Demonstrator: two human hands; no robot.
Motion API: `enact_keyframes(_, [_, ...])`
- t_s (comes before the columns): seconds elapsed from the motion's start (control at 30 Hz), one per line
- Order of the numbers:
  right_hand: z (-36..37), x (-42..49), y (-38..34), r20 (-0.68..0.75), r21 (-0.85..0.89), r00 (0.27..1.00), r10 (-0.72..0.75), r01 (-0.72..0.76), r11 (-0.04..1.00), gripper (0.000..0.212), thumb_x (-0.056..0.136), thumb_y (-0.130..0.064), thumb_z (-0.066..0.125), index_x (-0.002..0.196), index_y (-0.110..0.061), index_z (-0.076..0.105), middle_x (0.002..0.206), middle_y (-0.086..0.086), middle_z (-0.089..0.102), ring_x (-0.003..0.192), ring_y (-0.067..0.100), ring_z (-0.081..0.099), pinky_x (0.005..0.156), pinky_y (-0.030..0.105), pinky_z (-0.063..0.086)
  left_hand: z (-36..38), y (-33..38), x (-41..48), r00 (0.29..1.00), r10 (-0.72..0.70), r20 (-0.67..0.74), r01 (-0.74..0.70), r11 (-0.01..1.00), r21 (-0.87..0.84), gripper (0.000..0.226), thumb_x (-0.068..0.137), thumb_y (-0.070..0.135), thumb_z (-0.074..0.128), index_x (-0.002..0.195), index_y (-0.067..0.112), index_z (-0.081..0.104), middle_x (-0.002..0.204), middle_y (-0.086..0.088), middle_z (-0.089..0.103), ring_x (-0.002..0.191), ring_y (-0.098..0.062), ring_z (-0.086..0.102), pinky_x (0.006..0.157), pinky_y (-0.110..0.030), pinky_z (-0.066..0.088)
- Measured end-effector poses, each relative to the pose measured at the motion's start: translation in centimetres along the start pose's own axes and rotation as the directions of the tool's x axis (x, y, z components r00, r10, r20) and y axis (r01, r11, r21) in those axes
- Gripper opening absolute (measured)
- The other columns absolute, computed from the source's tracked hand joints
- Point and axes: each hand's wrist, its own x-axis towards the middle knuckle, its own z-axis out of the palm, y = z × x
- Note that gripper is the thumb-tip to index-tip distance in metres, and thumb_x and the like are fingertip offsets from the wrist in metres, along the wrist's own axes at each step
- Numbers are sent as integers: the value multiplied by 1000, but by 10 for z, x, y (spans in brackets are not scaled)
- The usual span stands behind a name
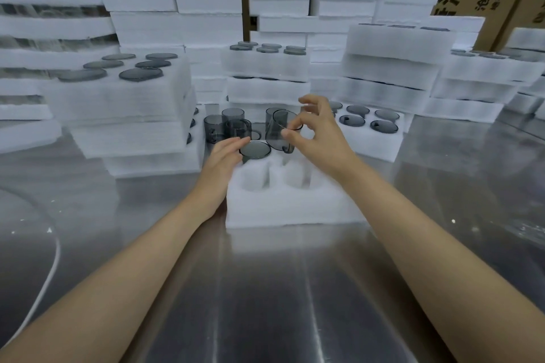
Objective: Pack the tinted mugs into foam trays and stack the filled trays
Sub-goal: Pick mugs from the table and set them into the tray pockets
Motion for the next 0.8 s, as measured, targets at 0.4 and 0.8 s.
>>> enact_keyframes(0.4, [3, 0, -2, -68, -48, 996, -64, 61, 997, 40, 69, -49, 80, 58, -18, 57, 102, -14, 46, 93, -2, 45, 78, 6, 34, 0, -1, 1, 1000, -6, -8, 6, 1000, 1, 41, 98, 1, 37, 130, 14, 58, 140, 2, 46, 131, -9, 42, 108, -22, 32])
enact_keyframes(0.8, [0, 4, 5, 248, -54, 968, 36, -23, 998, 29, 85, -21, 69, 113, -19, 65, 111, -4, 63, 99, 7, 56, 87, 16, 41, -1, -4, 3, 1000, 12, 8, -12, 1000, -16, 39, 97, 2, 37, 120, 25, 59, 135, 6, 46, 123, -3, 43, 87, 2, 35])
